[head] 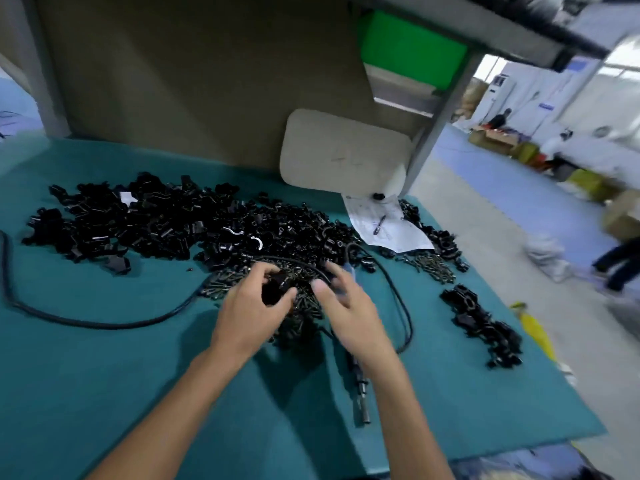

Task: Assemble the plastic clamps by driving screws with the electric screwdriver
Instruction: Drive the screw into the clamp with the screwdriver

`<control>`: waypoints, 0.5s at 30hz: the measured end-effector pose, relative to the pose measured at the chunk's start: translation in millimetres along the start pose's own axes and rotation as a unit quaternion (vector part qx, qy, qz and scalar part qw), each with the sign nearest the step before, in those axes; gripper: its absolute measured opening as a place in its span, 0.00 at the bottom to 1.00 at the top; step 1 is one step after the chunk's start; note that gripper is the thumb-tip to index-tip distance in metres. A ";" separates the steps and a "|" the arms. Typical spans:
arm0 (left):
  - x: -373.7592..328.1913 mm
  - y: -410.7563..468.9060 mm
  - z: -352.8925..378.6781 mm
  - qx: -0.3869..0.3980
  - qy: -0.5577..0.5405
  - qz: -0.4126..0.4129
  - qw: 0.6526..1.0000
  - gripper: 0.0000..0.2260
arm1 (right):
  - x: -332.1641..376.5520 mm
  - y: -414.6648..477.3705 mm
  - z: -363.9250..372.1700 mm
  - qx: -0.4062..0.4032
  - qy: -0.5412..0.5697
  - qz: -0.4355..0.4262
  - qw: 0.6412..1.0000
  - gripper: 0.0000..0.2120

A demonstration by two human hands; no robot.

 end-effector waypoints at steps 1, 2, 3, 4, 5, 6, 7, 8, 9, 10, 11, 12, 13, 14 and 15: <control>-13.1 -1.4 11.5 0.024 -0.005 0.031 0.999 0.16 | 5.4 -1.1 10.5 0.056 0.072 0.008 0.996 0.26; -24.7 -2.9 22.2 0.045 -0.014 0.057 0.997 0.18 | 7.7 -1.3 17.5 0.081 0.115 0.008 0.990 0.23; -34.1 -4.0 30.9 0.063 -0.027 0.073 0.995 0.19 | 6.6 -0.9 18.8 0.075 0.141 0.006 0.987 0.18; -41.4 -4.8 38.0 0.080 -0.038 0.083 0.993 0.20 | 2.9 -1.4 14.1 0.050 0.158 0.004 0.986 0.15; -47.4 -5.2 43.5 0.099 -0.044 0.095 0.990 0.21 | -4.6 -3.1 4.7 0.018 0.174 0.006 0.985 0.15; -51.3 -5.3 47.3 0.114 -0.043 0.111 0.986 0.22 | -14.4 -6.1 -8.8 -0.018 0.185 0.015 0.983 0.16; -52.1 -4.5 48.4 0.122 -0.039 0.122 0.984 0.23 | -26.3 -9.0 -25.6 -0.056 0.181 0.033 0.981 0.19; -49.2 -2.2 45.5 0.115 -0.034 0.122 0.985 0.22 | -38.9 -13.3 -45.5 -0.095 0.156 0.060 0.981 0.21; -43.7 2.2 40.2 0.095 -0.033 0.113 0.988 0.19 | -54.0 -17.5 -69.5 -0.136 0.111 0.088 0.981 0.21; -34.2 7.2 30.3 0.063 -0.028 0.097 0.993 0.15 | -69.6 -20.7 -93.2 -0.169 0.046 0.115 0.978 0.19; -23.7 12.0 19.5 0.029 -0.020 0.081 0.996 0.11 | -86.5 -24.5 -117.6 -0.198 -0.028 0.142 0.970 0.16; -13.5 16.3 9.6 -0.004 -0.010 0.065 0.998 0.07 | -104.4 -27.8 -140.6 -0.221 -0.093 0.170 0.956 0.15; -3.9 19.5 0.2 -0.034 0.000 0.049 0.998 0.05 | -120.8 -30.5 -160.0 -0.234 -0.137 0.196 0.942 0.16; 4.4 22.3 -8.0 -0.058 0.008 0.034 0.998 0.05 | -136.0 -32.6 -175.3 -0.239 -0.166 0.220 0.931 0.18; 11.1 25.4 -14.6 -0.076 0.014 0.023 0.997 0.05 | -149.4 -34.0 -187.2 -0.238 -0.191 0.237 0.922 0.20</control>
Point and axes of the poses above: each hand's wrist, its own y-axis towards the middle knuckle, its own z-axis out of the palm, x = y × z, the point moved 5 cm from there along y, towards the middle knuckle, and after that the axes turned 1 degree about z, right-handed, at the moved point
